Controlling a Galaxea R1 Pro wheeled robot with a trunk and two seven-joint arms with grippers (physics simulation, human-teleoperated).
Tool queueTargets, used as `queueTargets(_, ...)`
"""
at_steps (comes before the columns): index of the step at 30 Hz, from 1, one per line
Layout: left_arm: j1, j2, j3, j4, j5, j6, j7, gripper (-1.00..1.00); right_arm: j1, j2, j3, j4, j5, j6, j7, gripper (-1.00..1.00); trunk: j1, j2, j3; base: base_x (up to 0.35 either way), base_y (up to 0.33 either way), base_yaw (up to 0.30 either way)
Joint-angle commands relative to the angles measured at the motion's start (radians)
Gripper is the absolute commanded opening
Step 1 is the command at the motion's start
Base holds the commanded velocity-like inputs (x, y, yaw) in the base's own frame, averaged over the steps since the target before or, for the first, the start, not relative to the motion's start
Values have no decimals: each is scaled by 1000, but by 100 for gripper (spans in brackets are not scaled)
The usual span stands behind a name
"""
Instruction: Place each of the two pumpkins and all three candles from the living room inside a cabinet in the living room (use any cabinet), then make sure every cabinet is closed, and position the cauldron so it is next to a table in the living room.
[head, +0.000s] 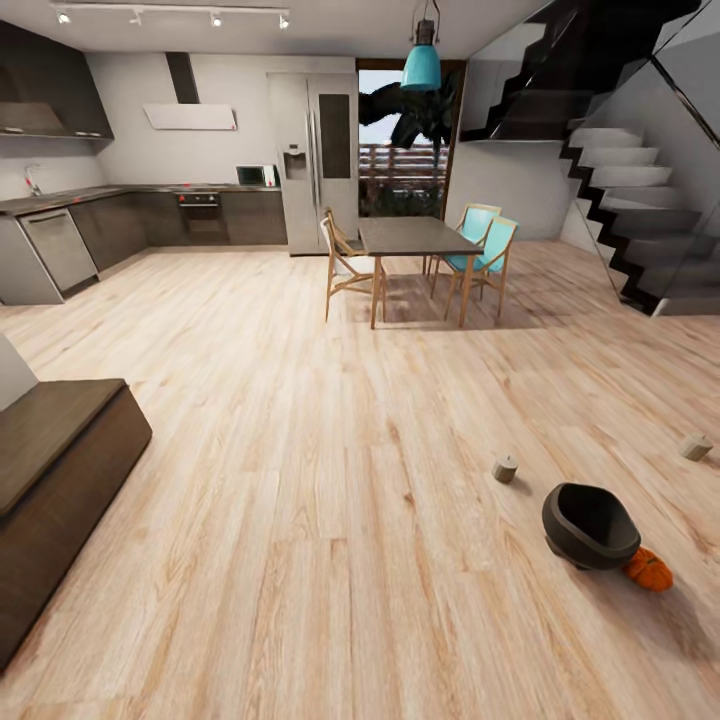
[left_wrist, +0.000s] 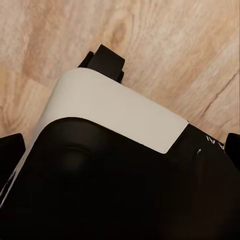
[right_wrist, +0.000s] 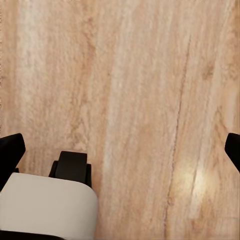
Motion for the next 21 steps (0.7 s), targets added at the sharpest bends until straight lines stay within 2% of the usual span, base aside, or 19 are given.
queueTargets(1, 3, 2, 0, 0, 0, 0, 2, 100, 0, 0, 0, 0, 0, -1, 0, 100, -4, 7, 3, 0, 0, 0)
queueTargets(8, 14, 7, 0, 0, 0, -1, 5, 100, 1, -1, 0, 14, 0, 0, -10, 100, -31, 56, 25, 0, 0, 0)
queueTargets(21, 15, 6, 0, -1, -2, -3, 2, 100, 23, 4, 0, 37, -2, 16, -1, 100, -31, 56, 25, 0, 0, 0)
